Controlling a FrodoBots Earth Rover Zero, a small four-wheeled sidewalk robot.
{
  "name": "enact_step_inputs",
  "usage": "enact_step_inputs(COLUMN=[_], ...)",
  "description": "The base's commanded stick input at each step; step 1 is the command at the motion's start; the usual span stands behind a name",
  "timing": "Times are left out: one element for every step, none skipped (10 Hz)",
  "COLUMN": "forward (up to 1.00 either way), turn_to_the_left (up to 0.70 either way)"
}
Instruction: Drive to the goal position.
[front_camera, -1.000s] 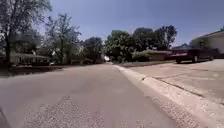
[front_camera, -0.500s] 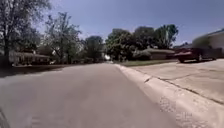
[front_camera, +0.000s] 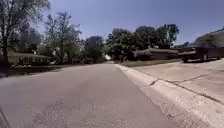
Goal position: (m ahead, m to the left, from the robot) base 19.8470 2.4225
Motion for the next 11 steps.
enact_step_inputs(forward=[0.7, 0.7, 0.7, 0.7, 0.7, 0.7, 0.7, 0.7, 0.7, 0.7, 0.7], turn_to_the_left=[0.0, 0.0, 0.0, 0.0, 0.0, 0.0, 0.0, 0.0, 0.0, 0.0, 0.0])
